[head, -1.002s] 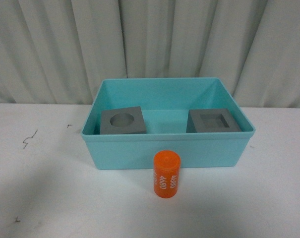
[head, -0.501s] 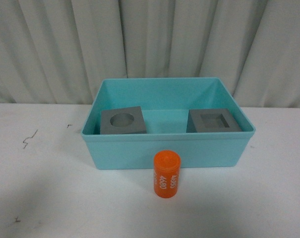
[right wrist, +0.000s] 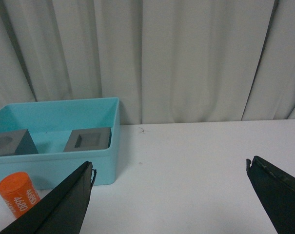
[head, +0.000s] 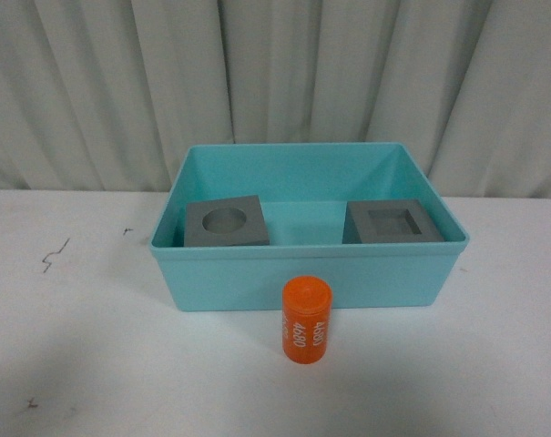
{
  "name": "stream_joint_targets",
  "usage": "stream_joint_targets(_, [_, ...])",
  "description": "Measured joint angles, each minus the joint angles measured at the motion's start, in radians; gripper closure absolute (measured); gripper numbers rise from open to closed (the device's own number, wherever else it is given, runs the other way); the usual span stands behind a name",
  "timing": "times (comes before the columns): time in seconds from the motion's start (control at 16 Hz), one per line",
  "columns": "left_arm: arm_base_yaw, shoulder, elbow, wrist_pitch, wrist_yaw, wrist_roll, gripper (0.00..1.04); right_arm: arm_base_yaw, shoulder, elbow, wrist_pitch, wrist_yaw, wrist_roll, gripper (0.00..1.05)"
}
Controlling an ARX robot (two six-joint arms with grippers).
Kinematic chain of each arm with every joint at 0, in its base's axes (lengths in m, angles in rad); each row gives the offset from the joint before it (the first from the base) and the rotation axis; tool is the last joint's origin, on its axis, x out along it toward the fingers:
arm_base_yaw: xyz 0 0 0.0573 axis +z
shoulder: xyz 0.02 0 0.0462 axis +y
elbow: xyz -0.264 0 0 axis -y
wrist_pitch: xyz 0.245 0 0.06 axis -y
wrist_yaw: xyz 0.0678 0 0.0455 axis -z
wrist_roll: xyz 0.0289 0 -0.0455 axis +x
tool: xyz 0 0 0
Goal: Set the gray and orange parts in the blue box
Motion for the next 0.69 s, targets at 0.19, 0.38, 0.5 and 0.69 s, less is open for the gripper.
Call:
stream_joint_targets(0.19, [0.0,-0.056,0.0,-0.055,0.0,0.0,1.03,0.0,0.0,0.0,0.0,0.0,0.0,0.06])
stream_joint_targets(0.38, [0.0,-0.177,0.0,-0.23,0.002,0.0,1.03,0.0,0.0,0.0,0.0,0.0,0.0,0.06])
stream_joint_targets(0.5, [0.0,-0.248,0.0,-0.262,0.0,0.0,1.03,0.0,0.0,0.0,0.0,0.0,0.0,0.06])
stream_joint_targets(0.69, [0.0,-0.248,0.0,-0.256,0.0,0.0,0.82,0.0,0.0,0.0,0.0,0.0,0.0,0.06])
